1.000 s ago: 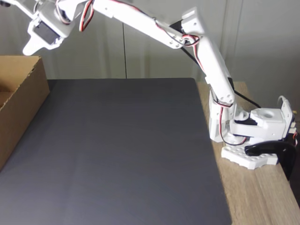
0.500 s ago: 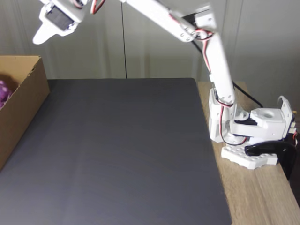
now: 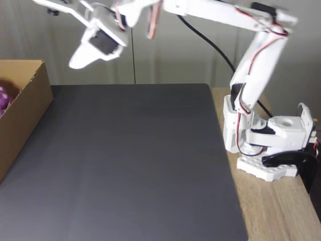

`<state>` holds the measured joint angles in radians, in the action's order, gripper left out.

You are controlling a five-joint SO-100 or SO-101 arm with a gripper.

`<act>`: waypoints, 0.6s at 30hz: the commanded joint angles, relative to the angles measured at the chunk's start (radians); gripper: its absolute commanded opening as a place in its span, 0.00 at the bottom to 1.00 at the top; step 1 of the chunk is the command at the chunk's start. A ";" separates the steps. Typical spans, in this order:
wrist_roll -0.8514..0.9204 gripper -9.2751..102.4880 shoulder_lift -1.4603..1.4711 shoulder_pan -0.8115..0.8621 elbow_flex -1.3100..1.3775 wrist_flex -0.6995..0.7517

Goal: Grasp a ball and put it in the box.

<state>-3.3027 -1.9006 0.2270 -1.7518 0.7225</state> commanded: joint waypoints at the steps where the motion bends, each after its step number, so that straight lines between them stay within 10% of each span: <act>1: -0.005 0.08 -0.135 0.014 -0.132 -0.049; 18: 0.020 0.08 -0.612 0.078 -0.732 -0.124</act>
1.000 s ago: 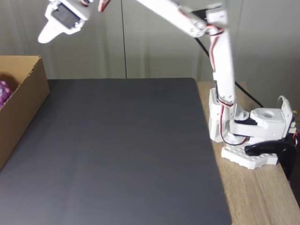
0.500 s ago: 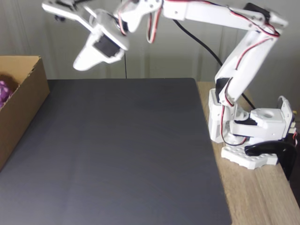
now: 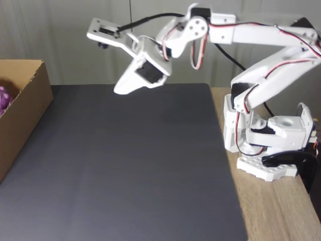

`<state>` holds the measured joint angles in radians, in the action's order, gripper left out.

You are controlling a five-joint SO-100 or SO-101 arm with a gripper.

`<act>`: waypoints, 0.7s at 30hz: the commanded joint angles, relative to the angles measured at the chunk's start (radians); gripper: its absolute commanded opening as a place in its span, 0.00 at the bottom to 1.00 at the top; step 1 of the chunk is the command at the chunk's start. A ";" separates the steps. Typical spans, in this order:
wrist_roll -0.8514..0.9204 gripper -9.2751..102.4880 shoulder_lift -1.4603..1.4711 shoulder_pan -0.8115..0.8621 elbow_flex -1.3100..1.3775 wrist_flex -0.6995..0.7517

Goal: Grasp a ball and put it in the box.

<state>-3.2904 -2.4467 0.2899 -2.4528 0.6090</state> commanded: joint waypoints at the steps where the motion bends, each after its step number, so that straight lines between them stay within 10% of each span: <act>1: 0.008 0.08 -0.100 0.021 -0.067 -0.009; 21: 0.123 0.09 -0.683 0.037 -0.520 0.146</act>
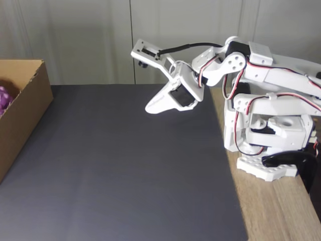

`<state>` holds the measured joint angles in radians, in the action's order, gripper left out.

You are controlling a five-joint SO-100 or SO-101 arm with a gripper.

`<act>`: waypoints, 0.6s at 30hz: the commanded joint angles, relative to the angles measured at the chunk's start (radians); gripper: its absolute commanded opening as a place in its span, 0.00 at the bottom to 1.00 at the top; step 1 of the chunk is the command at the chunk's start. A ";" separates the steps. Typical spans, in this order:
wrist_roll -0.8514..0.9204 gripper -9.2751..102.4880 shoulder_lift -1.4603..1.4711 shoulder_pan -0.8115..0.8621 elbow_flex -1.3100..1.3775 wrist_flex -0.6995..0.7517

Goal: Grasp a ball and put it in the box.

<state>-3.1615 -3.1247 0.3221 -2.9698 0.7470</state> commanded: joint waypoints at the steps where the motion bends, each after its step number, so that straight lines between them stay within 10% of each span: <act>1: 0.002 0.09 -0.005 0.000 -0.018 0.008; 18: 0.017 0.08 0.006 -0.127 -0.178 0.204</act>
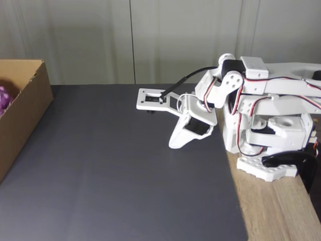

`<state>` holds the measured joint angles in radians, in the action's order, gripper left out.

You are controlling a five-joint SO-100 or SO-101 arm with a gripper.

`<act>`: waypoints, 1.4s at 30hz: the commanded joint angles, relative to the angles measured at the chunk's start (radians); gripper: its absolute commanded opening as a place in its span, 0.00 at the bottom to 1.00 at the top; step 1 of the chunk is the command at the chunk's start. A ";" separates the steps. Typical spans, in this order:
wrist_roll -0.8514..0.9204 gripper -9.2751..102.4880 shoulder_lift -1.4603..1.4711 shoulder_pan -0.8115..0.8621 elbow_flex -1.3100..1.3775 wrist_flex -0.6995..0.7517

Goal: Grasp a ball and put it in the box.

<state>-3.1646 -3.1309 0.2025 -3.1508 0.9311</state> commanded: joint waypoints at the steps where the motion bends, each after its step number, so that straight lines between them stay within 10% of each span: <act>1: 0.037 0.08 0.025 -0.015 0.003 0.018; 42: 0.097 0.09 0.000 -0.095 0.003 0.198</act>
<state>-3.0741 -3.1309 0.1181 -3.1416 1.1121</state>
